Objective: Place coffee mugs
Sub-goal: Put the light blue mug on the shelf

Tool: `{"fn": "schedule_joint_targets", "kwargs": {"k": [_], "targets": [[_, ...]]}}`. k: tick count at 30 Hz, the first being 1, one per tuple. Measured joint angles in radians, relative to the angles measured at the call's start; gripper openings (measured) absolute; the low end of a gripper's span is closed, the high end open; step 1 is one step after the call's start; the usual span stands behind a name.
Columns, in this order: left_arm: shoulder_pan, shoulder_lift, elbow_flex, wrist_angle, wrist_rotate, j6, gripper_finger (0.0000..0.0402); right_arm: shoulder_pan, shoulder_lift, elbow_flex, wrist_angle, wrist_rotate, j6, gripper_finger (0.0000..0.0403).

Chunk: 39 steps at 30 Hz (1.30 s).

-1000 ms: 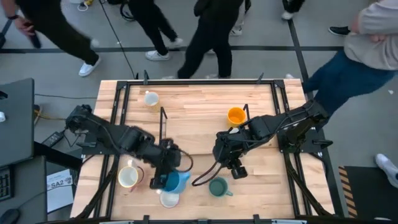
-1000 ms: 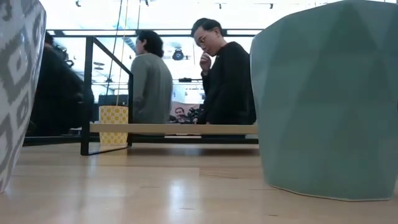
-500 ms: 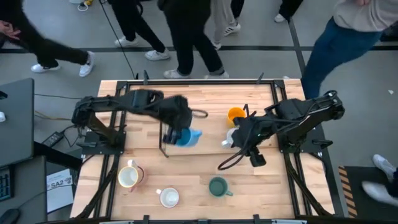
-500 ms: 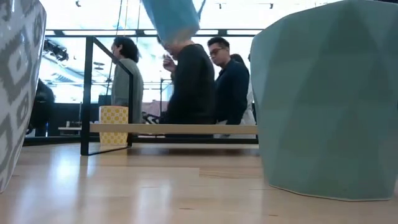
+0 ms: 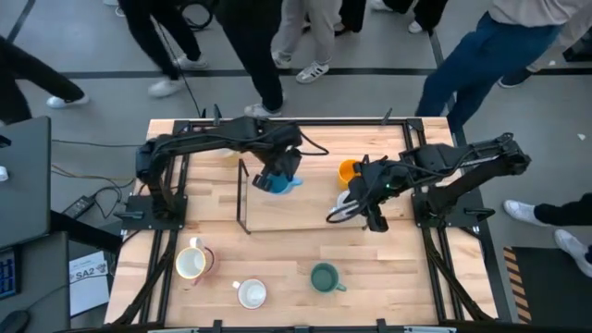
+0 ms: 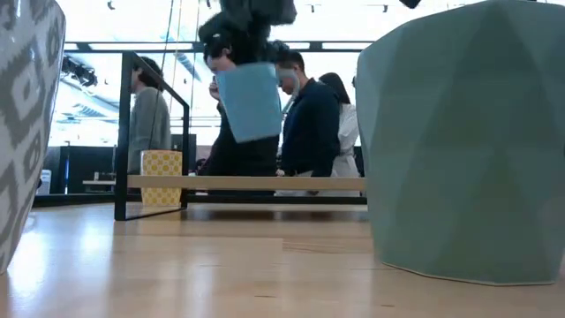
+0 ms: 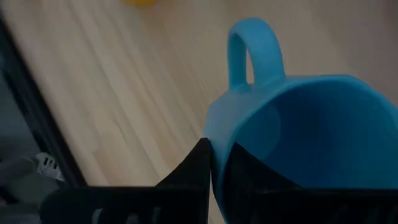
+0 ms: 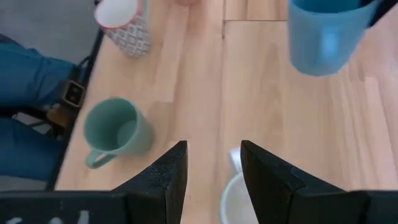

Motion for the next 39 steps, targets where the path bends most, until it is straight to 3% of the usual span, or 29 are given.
{"fn": "schedule_joint_targets", "kwargs": {"k": [12,39], "targets": [[0.016,0.126,0.000,-0.011,0.003,0.179,0.0029,-0.093,0.007,-0.022,0.001,-0.001,-0.089,0.0155],[0.014,0.147,0.000,0.025,0.000,0.212,0.0061,-0.115,0.008,-0.022,0.019,-0.053,-0.116,0.0155]]}}
